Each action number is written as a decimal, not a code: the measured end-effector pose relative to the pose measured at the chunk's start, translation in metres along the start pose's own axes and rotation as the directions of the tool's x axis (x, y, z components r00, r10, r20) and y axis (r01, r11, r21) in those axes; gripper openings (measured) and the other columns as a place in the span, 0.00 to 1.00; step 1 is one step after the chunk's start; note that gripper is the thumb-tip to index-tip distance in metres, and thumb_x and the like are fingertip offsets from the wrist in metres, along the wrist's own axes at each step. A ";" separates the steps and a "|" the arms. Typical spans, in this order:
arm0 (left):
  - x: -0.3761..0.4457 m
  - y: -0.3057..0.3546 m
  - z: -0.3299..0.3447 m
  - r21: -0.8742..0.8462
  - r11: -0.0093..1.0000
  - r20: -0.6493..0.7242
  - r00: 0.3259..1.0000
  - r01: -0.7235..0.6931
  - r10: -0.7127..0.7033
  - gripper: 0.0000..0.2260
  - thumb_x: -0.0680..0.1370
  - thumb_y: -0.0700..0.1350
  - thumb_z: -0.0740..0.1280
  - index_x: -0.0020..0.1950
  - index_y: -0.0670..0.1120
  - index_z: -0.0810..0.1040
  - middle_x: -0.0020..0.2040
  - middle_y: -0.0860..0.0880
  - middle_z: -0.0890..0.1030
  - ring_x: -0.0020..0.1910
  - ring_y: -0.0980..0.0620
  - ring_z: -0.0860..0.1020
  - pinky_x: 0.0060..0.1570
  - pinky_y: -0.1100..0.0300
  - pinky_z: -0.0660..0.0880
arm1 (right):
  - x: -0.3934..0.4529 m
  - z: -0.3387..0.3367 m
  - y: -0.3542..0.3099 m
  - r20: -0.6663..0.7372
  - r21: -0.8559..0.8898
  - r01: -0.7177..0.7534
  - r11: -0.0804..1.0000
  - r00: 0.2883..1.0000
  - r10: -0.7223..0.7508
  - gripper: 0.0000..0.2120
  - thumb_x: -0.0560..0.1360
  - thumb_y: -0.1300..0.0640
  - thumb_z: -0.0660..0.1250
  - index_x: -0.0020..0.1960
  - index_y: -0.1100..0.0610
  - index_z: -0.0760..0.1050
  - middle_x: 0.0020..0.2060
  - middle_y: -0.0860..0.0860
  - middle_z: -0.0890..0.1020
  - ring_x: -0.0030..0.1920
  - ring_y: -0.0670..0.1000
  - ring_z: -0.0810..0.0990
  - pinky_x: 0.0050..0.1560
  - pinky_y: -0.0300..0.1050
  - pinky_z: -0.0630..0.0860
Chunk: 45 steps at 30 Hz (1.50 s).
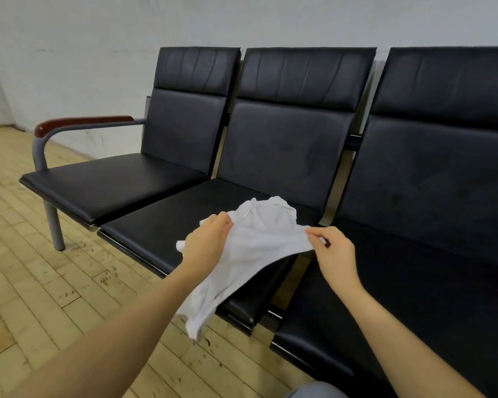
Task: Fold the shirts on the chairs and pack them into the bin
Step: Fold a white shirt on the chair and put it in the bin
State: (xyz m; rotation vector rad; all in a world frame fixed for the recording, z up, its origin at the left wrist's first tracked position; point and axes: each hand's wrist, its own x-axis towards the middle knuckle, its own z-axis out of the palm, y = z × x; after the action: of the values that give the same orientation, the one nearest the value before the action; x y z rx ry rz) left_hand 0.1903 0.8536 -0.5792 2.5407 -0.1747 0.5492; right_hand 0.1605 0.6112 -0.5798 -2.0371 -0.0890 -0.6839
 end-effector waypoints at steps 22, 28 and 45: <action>0.041 0.271 0.001 0.014 0.581 -0.581 0.466 -0.814 0.667 0.11 0.78 0.45 0.61 0.43 0.44 0.82 0.33 0.48 0.76 0.31 0.49 0.73 0.32 0.55 0.67 | -0.024 -0.267 -0.029 -0.517 -0.440 0.030 0.897 0.808 -0.281 0.08 0.77 0.67 0.63 0.52 0.61 0.79 0.46 0.51 0.76 0.46 0.42 0.73 0.48 0.20 0.63; 0.018 0.324 0.022 -0.097 0.511 -0.603 0.459 -0.854 0.653 0.11 0.78 0.46 0.61 0.43 0.45 0.82 0.34 0.49 0.76 0.32 0.49 0.74 0.37 0.60 0.60 | -0.052 -0.301 -0.025 -0.608 -0.461 -0.040 0.887 0.743 -0.282 0.08 0.78 0.67 0.61 0.54 0.63 0.78 0.48 0.52 0.74 0.48 0.42 0.70 0.50 0.21 0.63; -0.063 0.263 0.108 -0.521 0.748 0.307 0.727 -0.412 0.614 0.13 0.82 0.48 0.59 0.62 0.48 0.77 0.60 0.51 0.76 0.59 0.52 0.74 0.66 0.51 0.64 | -0.120 -0.257 0.043 -0.307 -0.516 -0.246 0.821 0.947 0.091 0.13 0.78 0.70 0.57 0.51 0.61 0.79 0.47 0.51 0.71 0.50 0.49 0.72 0.52 0.22 0.63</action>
State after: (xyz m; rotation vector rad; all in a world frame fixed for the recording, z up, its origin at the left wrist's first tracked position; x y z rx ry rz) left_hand 0.1102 0.5741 -0.5648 2.1156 -1.1085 0.0577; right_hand -0.0374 0.4040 -0.5728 -2.4302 0.5042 -0.9440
